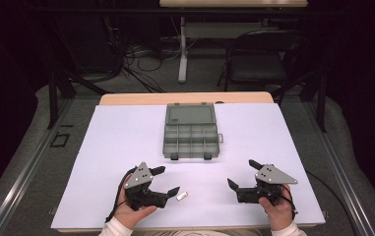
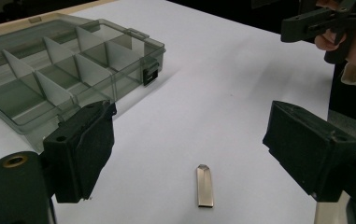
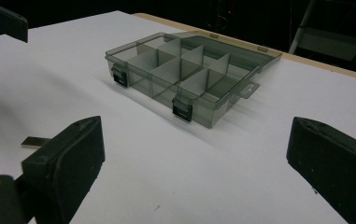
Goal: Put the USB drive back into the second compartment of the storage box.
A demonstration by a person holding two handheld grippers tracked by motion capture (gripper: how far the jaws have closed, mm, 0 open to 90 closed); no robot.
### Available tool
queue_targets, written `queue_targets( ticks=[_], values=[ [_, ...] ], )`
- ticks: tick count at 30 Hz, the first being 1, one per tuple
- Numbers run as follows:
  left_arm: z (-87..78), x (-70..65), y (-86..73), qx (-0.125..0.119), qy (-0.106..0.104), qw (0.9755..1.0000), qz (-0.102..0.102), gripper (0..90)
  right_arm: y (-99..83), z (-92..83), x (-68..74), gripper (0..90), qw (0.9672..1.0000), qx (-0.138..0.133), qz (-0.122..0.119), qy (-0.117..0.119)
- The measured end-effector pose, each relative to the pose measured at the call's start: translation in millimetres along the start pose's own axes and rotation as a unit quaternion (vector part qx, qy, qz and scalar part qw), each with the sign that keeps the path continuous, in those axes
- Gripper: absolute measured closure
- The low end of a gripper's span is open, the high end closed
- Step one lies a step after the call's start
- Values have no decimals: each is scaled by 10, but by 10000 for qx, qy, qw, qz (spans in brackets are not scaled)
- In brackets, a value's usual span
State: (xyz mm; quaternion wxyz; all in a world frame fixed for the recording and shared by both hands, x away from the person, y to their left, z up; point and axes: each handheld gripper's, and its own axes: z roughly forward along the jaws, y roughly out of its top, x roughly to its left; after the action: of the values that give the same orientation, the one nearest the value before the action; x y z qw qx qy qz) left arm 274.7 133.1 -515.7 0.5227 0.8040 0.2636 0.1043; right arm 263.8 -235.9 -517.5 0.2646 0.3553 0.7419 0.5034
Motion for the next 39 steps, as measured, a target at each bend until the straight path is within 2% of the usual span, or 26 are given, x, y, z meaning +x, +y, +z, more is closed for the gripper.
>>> queue_targets(
  ticks=[2, 7, 9, 11, 16, 17, 21, 22, 25, 28, 31, 33, 36, 39],
  values=[
    [22, 10, 0, 96, 15, 10000, 4, 157, 2, 3, 2, 42, 10000, 5, 0, 7],
    [37, 21, 23, 101, 80, 9999, -38, 157, 5, 11, 1, 42, 10000, 19, -11, 11],
    [44, 30, 71, 120, 96, 9998, -116, 165, 3, 20, 1, 43, 10000, 17, 6, 18],
    [65, 37, 103, 136, 57, 9998, -142, 181, 1, 27, 0, 43, 10000, 16, 2, 17],
    [124, 25, 141, 247, 57, 9996, -105, 296, 0, 41, 4, 43, 10000, 31, -7, 25],
    [155, 6, 139, 331, 29, 9994, -112, 319, -1, 41, 4, 43, 10000, 40, -27, 28],
    [191, -24, 119, 468, 36, 9989, -3, 399, -2, 47, 4, 43, 10000, 45, -27, 31],
    [205, -35, 105, 589, 41, 9982, 51, 425, -1, 46, 3, 43, 10000, 56, -36, 29],
    [223, -51, 83, 659, 26, 9978, 39, 486, -1, 48, 3, 43, 10000, 57, -57, 27],
    [252, -81, 33, 773, 131, 9968, 127, 519, 1, 45, 5, 43, 9999, 60, -80, 44],
    [257, -84, 7, 751, 108, 9971, 91, 537, 0, 47, 4, 44, 9999, 65, -83, 47],
    [263, -102, -30, 738, 196, 9971, 47, 540, 1, 48, 7, 45, 9999, 67, -95, 62],
    [272, -109, -58, 709, 207, 9973, 44, 539, 3, 44, 14, 45, 9999, 62, -118, 78],
    [290, -116, -98, 806, 213, 9965, -77, 539, 6, 39, 18, 46, 9998, 65, -146, 94]
  ],
)
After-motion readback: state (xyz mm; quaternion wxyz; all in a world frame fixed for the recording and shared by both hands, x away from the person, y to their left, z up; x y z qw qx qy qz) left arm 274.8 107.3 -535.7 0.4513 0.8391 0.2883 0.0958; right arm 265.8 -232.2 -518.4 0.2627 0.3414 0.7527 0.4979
